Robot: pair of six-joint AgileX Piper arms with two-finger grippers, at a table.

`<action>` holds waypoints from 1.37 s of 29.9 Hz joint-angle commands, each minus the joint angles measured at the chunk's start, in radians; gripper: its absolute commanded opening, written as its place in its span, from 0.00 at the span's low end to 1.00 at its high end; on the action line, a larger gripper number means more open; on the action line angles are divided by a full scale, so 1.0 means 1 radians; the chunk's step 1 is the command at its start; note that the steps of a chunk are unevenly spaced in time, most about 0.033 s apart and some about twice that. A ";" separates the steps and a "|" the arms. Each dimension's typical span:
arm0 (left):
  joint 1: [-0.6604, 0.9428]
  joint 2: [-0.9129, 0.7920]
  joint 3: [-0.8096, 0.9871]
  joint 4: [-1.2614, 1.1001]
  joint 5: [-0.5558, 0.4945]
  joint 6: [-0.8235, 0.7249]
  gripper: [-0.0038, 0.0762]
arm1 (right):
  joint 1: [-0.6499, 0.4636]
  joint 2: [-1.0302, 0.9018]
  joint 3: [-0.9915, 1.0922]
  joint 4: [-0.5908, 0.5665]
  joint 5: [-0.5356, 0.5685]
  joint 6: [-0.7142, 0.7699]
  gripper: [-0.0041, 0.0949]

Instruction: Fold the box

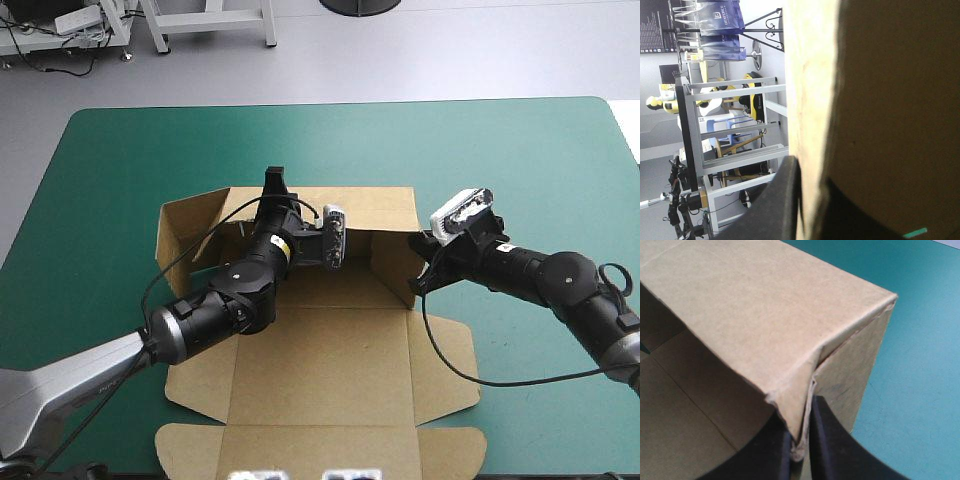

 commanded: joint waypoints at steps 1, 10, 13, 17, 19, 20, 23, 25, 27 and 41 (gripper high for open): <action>-0.007 -0.032 -0.029 0.028 -0.050 -0.008 0.06 | 0.006 -0.019 -0.026 0.039 0.066 -0.026 0.02; -0.007 -0.032 -0.029 0.032 -0.057 -0.007 0.06 | 0.006 -0.019 -0.026 0.039 0.065 -0.026 0.02; -0.007 -0.039 -0.029 0.032 -0.057 -0.014 0.06 | 0.006 -0.019 -0.026 0.029 0.065 -0.016 0.02; -0.009 -0.063 -0.029 -0.020 -0.053 -0.006 0.14 | 0.006 -0.019 -0.026 -0.003 0.048 0.019 0.02; -0.009 -0.081 -0.029 -0.038 -0.046 -0.004 0.25 | 0.006 -0.019 -0.026 -0.003 0.036 0.021 0.02; -0.009 -0.089 -0.029 -0.040 -0.047 -0.004 0.31 | 0.006 -0.019 -0.026 -0.003 0.033 0.021 0.02; -0.009 -0.109 -0.029 -0.052 -0.047 -0.004 0.44 | 0.006 -0.019 -0.026 -0.003 0.031 0.021 0.02; -0.012 -0.116 -0.029 -0.059 -0.041 -0.004 0.47 | 0.006 -0.019 -0.026 -0.003 0.031 0.021 0.02; -0.020 -0.121 -0.029 -0.080 -0.040 -0.004 0.47 | 0.006 -0.019 -0.026 -0.003 0.031 0.021 0.02; -0.231 -0.174 -0.029 -0.168 0.092 -0.007 0.47 | 0.006 -0.019 -0.026 -0.003 -0.015 0.041 0.02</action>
